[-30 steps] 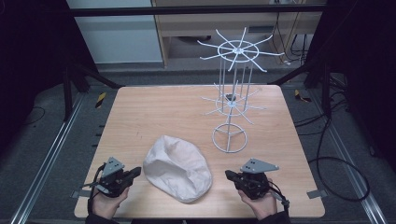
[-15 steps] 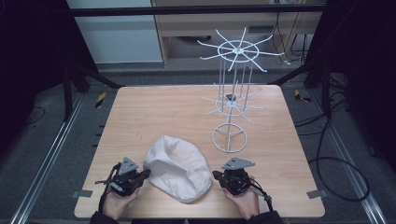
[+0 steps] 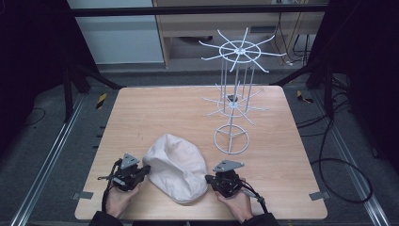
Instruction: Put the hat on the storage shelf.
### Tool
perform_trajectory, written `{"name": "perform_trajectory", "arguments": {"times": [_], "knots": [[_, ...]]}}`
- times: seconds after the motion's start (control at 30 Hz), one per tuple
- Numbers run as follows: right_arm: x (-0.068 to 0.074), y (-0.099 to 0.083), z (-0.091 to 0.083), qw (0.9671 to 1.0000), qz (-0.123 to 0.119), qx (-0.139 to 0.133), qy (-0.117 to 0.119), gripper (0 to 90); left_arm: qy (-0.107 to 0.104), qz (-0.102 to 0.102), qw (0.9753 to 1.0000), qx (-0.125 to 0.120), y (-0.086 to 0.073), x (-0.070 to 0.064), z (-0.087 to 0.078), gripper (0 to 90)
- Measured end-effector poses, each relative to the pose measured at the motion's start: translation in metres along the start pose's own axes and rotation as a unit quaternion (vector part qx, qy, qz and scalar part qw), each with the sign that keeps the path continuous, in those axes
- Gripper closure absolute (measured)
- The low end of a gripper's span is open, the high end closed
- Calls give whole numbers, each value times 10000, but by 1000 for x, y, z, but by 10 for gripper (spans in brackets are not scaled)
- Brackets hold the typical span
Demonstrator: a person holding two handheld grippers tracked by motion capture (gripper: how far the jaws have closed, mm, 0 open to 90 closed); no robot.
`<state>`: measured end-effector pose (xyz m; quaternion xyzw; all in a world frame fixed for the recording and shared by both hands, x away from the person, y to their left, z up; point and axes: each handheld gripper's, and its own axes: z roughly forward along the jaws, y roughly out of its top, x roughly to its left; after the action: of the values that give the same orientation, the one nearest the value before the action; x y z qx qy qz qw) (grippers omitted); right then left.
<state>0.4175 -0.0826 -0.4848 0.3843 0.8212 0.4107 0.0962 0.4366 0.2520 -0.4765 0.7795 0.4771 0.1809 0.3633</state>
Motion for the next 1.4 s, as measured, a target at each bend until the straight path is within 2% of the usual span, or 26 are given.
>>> {"name": "perform_trajectory", "arguments": {"times": [0.2, 0.4, 0.8, 0.9, 1.0, 1.13, 1.2, 1.23, 1.3, 1.4], "knots": [[12, 2, 7, 9996, -8, 19, 288, 898, 76, -141, 9998, -74, 9, 10, 10, 898], [22, 5, 14, 9989, -19, 11, 473, 899, 127, -166, 9997, -154, 19, 13, 19, 898], [30, 11, 28, 9977, -46, -92, 669, 898, 200, -280, 9990, -295, 30, 21, 32, 897], [32, 12, 31, 9972, 12, -114, 739, 898, 197, -316, 9989, -301, 30, 23, 33, 897], [33, 12, 30, 9975, -49, -142, 696, 896, 198, -329, 9986, -358, 30, 22, 28, 896], [26, 13, 19, 9982, -31, -263, 539, 885, 162, -501, 9969, -587, 30, 25, 9, 871], [18, 14, 10, 9986, 24, -348, 399, 867, 150, -538, 9963, -659, 29, 26, -2, 839], [14, 14, 7, 9989, -8, -395, 249, 852, 110, -541, 9961, -685, 28, 26, -7, 814], [8, 14, -1, 9992, -29, -377, 90, 820, 23, -613, 9954, -731, 26, 26, -16, 763], [-3, 14, -15, 9986, -20, -507, -157, 778, 3, -617, 9950, -784, 26, 23, -27, 701]]}}
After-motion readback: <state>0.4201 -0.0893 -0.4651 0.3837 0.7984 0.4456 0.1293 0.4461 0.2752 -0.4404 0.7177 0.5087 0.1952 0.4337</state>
